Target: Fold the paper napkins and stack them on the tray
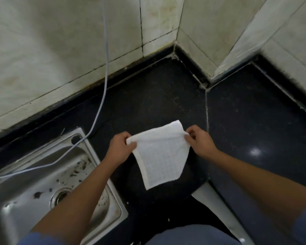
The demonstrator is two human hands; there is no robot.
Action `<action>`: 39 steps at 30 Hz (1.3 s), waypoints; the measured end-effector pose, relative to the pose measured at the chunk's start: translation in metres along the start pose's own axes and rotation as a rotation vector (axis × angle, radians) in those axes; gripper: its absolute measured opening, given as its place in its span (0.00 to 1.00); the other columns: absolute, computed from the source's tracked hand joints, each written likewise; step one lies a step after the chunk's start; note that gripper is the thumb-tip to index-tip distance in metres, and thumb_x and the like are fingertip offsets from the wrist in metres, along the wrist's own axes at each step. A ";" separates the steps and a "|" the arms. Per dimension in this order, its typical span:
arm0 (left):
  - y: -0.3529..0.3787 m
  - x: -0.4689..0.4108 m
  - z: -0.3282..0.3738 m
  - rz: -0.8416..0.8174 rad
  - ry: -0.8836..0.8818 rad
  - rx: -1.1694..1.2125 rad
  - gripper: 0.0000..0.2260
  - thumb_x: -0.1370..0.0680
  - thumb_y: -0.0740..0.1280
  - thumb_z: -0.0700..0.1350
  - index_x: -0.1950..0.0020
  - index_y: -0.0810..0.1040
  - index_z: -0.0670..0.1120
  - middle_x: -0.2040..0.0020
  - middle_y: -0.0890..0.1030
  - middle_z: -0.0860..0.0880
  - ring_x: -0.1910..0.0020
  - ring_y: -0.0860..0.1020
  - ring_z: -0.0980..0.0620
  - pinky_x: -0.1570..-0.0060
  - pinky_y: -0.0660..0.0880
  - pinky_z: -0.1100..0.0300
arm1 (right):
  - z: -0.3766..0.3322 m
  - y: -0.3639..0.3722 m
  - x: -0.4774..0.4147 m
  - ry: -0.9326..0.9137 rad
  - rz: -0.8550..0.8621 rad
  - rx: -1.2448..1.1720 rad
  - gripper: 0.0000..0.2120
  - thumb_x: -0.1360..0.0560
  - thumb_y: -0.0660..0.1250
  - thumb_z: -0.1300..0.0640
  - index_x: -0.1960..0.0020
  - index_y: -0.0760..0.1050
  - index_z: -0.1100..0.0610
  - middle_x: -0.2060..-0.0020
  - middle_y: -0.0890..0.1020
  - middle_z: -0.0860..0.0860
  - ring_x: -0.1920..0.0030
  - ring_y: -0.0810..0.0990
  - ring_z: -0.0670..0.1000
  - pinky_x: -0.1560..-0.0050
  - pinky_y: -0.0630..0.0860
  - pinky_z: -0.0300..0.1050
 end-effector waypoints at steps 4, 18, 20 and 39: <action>0.000 -0.024 -0.001 0.091 -0.049 -0.138 0.06 0.28 0.69 0.39 0.60 0.75 0.48 0.62 0.79 0.48 0.62 0.78 0.48 0.64 0.74 0.55 | -0.011 0.006 -0.029 0.024 -0.019 0.010 0.09 0.24 0.67 0.53 0.45 0.72 0.52 0.63 0.77 0.47 0.61 0.78 0.49 0.60 0.73 0.45; 0.089 0.077 -0.012 -0.136 0.226 -0.675 0.08 0.28 0.69 0.44 0.50 0.79 0.46 0.51 0.75 0.48 0.50 0.74 0.46 0.56 0.75 0.52 | 0.010 0.000 -0.014 0.135 -0.383 -0.099 0.10 0.31 0.76 0.54 0.58 0.79 0.60 0.66 0.79 0.50 0.64 0.78 0.49 0.62 0.75 0.45; 0.095 0.083 -0.018 -0.108 0.222 -0.708 0.07 0.31 0.71 0.43 0.55 0.79 0.46 0.53 0.74 0.48 0.54 0.74 0.46 0.61 0.76 0.53 | 0.007 -0.003 -0.013 0.079 -0.317 -0.166 0.12 0.29 0.74 0.55 0.65 0.75 0.60 0.71 0.74 0.50 0.69 0.72 0.48 0.67 0.69 0.42; 0.101 0.106 -0.012 -0.155 0.207 -0.820 0.11 0.27 0.66 0.45 0.45 0.77 0.46 0.45 0.73 0.47 0.45 0.71 0.46 0.48 0.72 0.53 | -0.014 0.008 -0.031 -0.342 -0.248 0.795 0.20 0.22 0.59 0.55 0.31 0.69 0.58 0.32 0.67 0.55 0.36 0.67 0.55 0.43 0.74 0.50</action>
Point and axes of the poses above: each hand's wrist, its own x-axis away from the middle knuckle, its own y-axis out of the palm, z = x × y, the point moved 1 cm from there along -x, towards the middle knuckle
